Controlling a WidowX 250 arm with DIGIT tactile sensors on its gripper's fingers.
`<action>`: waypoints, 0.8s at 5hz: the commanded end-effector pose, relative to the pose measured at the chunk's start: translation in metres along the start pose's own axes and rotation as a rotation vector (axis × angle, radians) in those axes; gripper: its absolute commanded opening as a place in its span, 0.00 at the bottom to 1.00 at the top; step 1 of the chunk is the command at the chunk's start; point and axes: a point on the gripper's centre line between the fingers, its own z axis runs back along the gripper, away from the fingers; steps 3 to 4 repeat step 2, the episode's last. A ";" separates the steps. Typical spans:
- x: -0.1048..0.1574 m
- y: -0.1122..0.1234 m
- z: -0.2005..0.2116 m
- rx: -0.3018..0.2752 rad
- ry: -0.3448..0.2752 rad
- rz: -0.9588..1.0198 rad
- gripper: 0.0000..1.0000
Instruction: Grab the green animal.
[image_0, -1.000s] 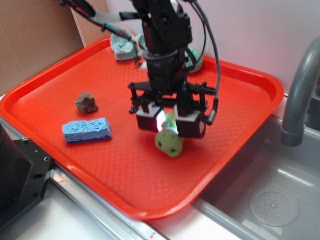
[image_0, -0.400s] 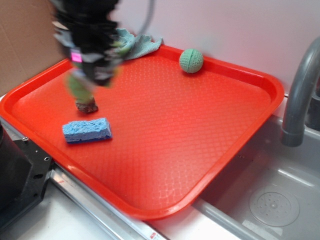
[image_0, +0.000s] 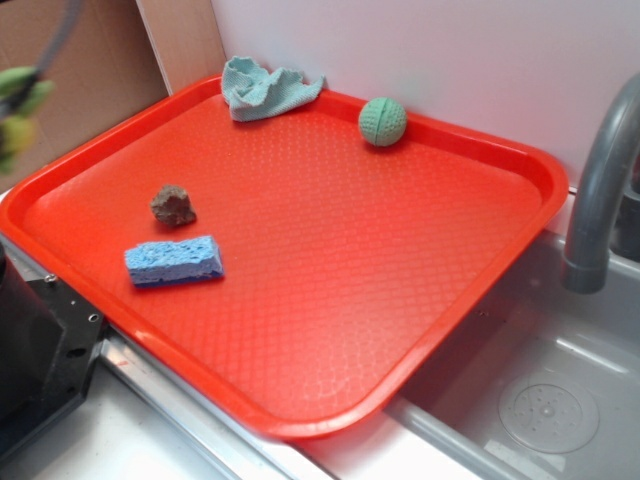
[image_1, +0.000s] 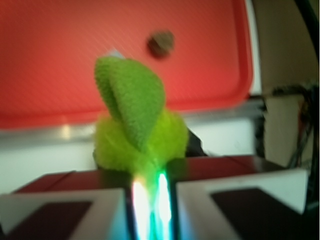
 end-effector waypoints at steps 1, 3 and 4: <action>0.005 0.035 0.000 0.002 0.010 0.079 0.00; 0.057 0.038 -0.015 0.078 0.061 0.093 0.00; 0.057 0.038 -0.015 0.078 0.061 0.093 0.00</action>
